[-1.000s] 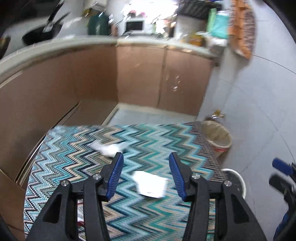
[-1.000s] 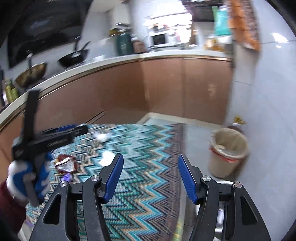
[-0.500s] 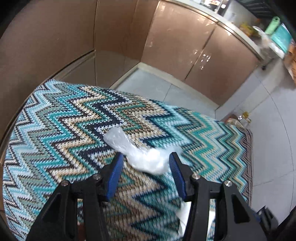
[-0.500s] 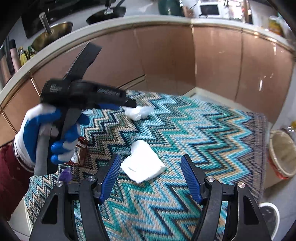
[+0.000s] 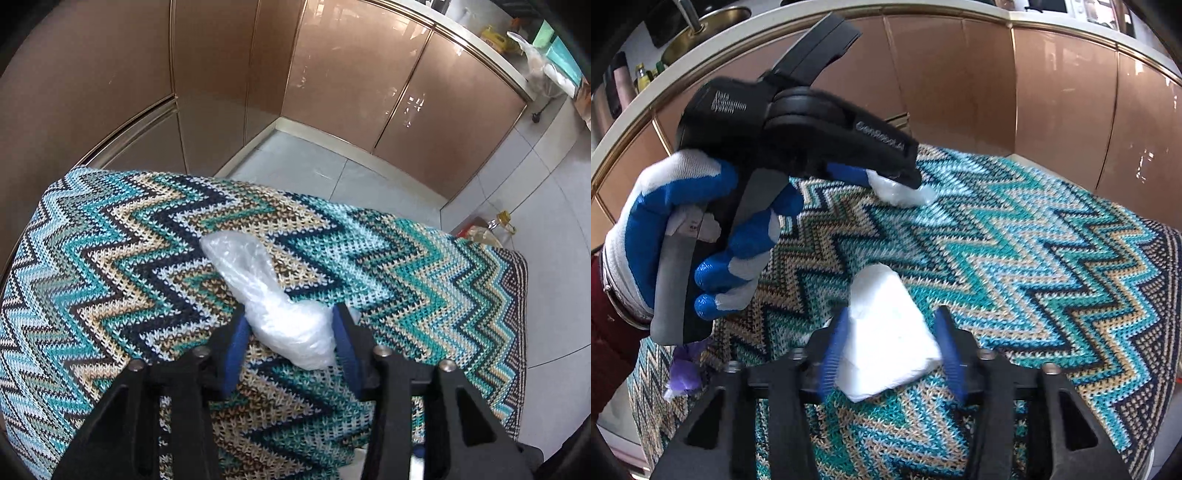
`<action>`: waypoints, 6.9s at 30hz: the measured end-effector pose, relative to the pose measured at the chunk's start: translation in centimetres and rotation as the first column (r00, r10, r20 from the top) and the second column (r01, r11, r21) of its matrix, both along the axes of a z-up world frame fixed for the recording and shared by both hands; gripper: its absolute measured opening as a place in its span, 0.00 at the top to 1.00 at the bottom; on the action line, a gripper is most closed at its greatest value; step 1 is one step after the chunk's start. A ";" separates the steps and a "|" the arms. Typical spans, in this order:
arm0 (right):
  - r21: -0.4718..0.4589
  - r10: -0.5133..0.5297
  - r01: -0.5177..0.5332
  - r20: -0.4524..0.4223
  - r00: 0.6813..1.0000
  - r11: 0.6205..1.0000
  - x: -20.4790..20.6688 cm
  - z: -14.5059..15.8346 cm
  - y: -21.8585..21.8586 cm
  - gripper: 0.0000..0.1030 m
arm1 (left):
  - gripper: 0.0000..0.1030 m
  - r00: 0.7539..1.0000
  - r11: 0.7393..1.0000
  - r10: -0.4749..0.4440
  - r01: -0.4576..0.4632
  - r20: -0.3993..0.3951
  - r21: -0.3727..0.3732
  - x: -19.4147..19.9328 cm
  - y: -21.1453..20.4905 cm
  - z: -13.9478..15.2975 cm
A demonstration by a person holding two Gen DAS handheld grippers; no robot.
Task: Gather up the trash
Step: 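Grasp a clear plastic bag with the left gripper while the right gripper grasps a white tissue, then carry both items over the white bin and open both grippers to drop them, then move both open tools back over the cloth toward the chip bag and glove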
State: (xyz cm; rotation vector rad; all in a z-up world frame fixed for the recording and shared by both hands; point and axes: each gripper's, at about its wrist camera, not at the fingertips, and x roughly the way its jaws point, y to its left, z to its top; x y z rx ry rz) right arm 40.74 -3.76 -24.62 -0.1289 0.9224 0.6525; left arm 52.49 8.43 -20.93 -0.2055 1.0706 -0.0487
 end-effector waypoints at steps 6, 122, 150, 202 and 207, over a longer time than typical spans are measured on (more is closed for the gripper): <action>-0.038 0.009 -0.008 0.027 1.000 0.999 -0.9 -0.3 0.5 0.87 | 0.66 1.000 1.000 -0.001 0.001 0.019 0.002 -0.3 -0.7 -0.2; -0.045 -0.490 0.580 0.484 0.725 0.814 -24.3 15.4 -22.1 0.94 | 0.68 0.791 0.822 -0.547 0.569 0.275 -0.003 -21.4 -24.4 12.6; -0.136 -0.733 0.769 0.238 0.637 0.624 -14.9 2.3 -36.0 0.90 | 0.65 0.682 0.683 -0.729 0.731 -0.056 0.008 -14.2 -43.0 -3.4; 0.047 -0.703 0.779 0.467 0.536 0.625 -26.8 16.7 -25.9 0.00 | 0.61 0.695 0.880 -0.472 0.409 0.542 0.242 -32.7 -25.8 15.7; 0.049 -0.684 0.773 0.502 0.529 0.633 -28.5 17.6 -23.2 0.00 | 0.61 0.698 0.900 -0.436 0.355 0.568 0.254 -35.3 -22.4 16.4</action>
